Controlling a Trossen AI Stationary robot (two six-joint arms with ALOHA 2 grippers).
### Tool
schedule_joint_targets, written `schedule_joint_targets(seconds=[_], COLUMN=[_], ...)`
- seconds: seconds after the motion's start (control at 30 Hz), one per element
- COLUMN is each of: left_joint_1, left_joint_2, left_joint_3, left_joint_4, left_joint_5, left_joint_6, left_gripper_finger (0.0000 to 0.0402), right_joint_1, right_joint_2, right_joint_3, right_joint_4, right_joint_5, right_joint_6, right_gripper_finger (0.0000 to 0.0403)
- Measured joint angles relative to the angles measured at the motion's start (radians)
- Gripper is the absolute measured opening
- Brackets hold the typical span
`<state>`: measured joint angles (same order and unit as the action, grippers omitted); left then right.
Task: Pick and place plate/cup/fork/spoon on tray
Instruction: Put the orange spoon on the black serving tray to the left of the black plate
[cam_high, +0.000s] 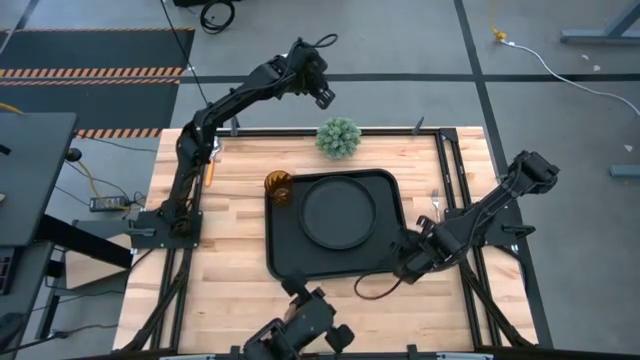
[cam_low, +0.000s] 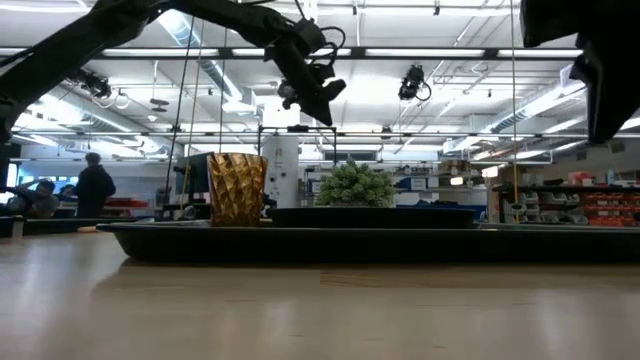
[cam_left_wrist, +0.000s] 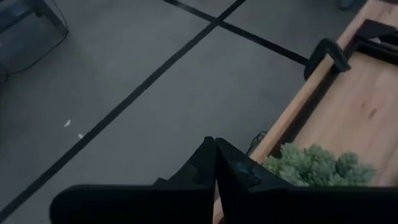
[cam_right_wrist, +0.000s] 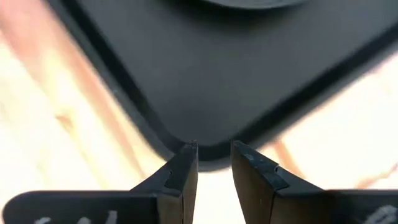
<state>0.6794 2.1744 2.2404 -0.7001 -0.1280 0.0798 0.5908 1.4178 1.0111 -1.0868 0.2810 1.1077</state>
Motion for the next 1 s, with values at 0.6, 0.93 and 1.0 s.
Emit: schedule_joint_targets(seconds=[0.6,0.93,1.0], left_joint_1=[-0.068,-0.077,-0.069], left_joint_2=[0.003,0.003,0.003], left_joint_3=[0.001,0.001,0.001], left_joint_4=[0.030,-0.033,-0.093], left_joint_5=[-0.007,-0.090,-0.117], left_joint_6=[0.041,0.031,0.030], left_gripper_finger=[0.0178,0.0250,0.0248], right_joint_1=[-0.050,-0.050,-0.050], right_joint_2=[-0.314,-0.317,-0.317], right_joint_3=[0.000,0.000,0.000], right_joint_4=[0.008,0.009,0.010], right_joint_5=[0.146,0.145,0.145], right_joint_6=[-0.014,-0.038,-0.036], right_gripper_finger=[0.0163,0.0234,0.0241])
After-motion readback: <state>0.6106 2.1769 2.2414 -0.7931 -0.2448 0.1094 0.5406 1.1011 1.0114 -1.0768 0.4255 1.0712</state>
